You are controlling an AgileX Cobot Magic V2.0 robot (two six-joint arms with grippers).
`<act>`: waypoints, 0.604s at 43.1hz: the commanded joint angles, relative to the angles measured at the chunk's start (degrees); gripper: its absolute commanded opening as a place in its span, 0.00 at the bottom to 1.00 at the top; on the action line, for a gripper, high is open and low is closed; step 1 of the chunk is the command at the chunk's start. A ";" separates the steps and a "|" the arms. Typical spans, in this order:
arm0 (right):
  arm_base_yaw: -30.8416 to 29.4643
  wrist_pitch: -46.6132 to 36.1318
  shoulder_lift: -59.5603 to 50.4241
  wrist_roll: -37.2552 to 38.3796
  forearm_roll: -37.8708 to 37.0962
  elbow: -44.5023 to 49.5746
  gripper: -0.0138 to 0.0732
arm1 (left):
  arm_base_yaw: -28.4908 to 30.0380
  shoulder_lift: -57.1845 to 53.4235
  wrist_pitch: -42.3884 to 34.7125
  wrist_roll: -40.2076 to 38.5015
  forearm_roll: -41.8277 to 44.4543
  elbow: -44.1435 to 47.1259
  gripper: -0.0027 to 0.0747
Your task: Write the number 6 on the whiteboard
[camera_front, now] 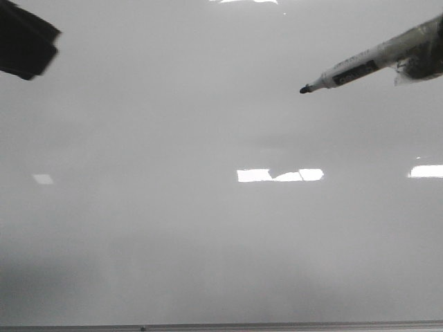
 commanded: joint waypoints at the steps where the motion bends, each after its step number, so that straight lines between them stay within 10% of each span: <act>1: -0.30 -7.05 2.10 0.02 2.64 -1.62 0.09 | 1.03 -9.29 -8.09 -0.68 -3.04 4.03 0.01; 26: -0.19 -29.37 23.12 -0.04 6.49 -11.22 0.09 | 1.03 -33.22 -8.63 -0.68 -4.60 13.55 0.01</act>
